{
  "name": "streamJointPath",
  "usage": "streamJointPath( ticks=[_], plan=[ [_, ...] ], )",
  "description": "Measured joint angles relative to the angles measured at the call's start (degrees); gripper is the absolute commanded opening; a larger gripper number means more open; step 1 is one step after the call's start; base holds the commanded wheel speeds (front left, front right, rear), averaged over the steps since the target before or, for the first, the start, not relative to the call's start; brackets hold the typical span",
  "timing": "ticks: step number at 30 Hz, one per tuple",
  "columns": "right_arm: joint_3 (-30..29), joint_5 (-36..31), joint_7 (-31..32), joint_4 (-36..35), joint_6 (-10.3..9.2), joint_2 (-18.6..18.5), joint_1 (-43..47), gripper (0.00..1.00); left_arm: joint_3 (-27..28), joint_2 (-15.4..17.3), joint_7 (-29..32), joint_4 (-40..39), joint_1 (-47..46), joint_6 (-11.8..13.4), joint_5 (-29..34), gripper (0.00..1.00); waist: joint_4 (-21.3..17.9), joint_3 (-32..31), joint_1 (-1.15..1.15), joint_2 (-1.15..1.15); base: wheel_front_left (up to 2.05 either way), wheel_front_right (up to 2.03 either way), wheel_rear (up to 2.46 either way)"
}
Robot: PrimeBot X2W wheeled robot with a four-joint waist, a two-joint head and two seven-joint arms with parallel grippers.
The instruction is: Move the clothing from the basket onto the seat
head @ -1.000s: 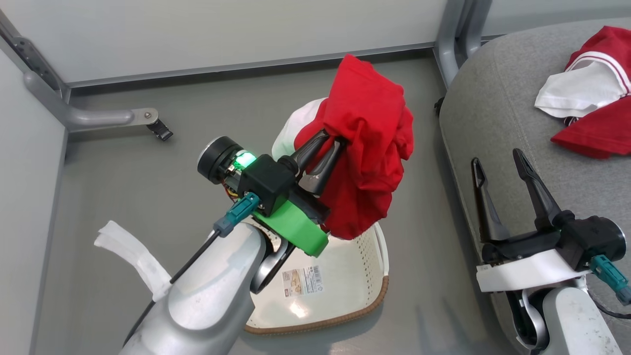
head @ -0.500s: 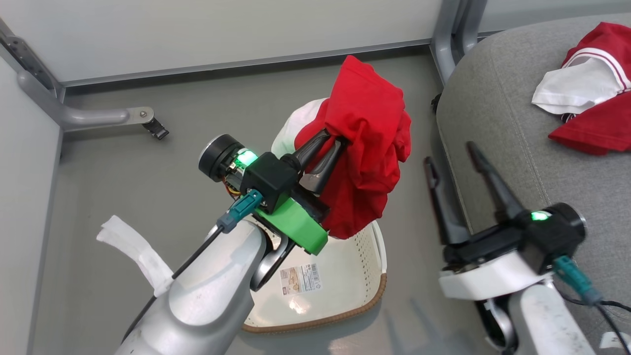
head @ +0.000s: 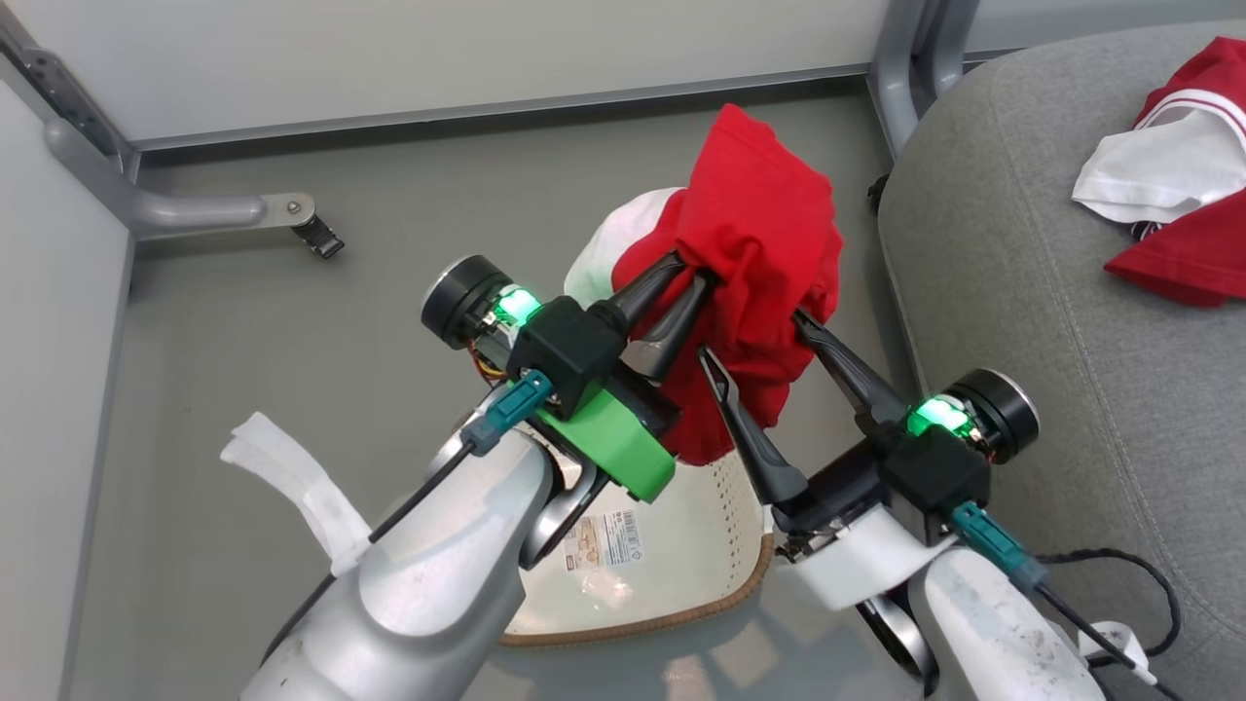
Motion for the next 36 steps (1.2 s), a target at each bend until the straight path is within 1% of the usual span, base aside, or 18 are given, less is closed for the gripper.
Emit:
streamJointPath(
  ticks=[5, 10, 15, 20, 21, 22, 23, 36],
  plan=[
    [0.38, -3.33, 0.00, 3.47, 0.00, -0.01, -1.99, 1.00, -1.24, -0.98, 0.00, -0.57, -0.22, 0.00, -0.49, 0.00, 0.69, 0.16, 0.00, 0.00, 0.00, 0.00, 0.00],
    [-1.37, -7.28, 0.01, 6.12, 0.00, -0.01, -3.17, 1.00, -2.70, -1.67, 0.00, -1.38, -0.34, 0.01, -1.22, 0.00, 1.40, 0.40, 0.00, 0.00, 0.00, 0.00, 0.00],
    [-2.91, -7.57, 0.01, 7.03, 0.01, -0.01, -3.68, 1.00, -4.26, -1.97, 0.00, -2.22, -0.67, 0.29, -1.89, 0.00, 1.80, 0.97, 0.00, 0.00, 0.00, 0.00, 0.00],
    [-3.54, -5.56, 0.00, 7.36, 0.01, -0.01, -4.34, 1.00, -5.50, -2.11, 0.08, -3.36, -1.38, 0.80, -2.57, 0.00, 1.98, 1.59, 0.00, 0.00, 0.00, 0.00, 0.00],
    [-3.49, -5.15, 0.00, 7.36, 0.00, -0.01, -4.36, 0.84, -5.69, -2.11, 0.08, -3.37, -1.54, 0.85, -2.64, 0.00, 2.00, 1.68, 0.00, 0.00, 0.00, 0.00, 0.00],
    [-3.44, -4.77, 0.00, 7.37, 0.01, -0.01, -4.41, 0.18, -5.86, -2.13, 0.08, -3.41, -1.72, 1.04, -2.89, 0.00, 2.01, 1.79, 0.00, 0.00, 0.00, 0.00, 0.00],
    [-3.41, -4.59, 0.00, 7.42, 0.00, -0.01, -4.54, 0.00, -6.00, -2.14, 0.08, -3.39, -1.88, 1.13, -3.14, 0.00, 2.01, 1.89, 0.00, 0.00, 0.00, 0.00, 0.00],
    [-4.05, -2.52, 0.01, 7.66, 0.00, -0.01, -4.47, 0.00, -6.37, -2.21, 0.07, -2.15, -2.42, 1.77, -3.90, 0.00, 1.64, 1.62, 0.00, 0.00, 0.00, 0.00, 0.00]
  ],
)
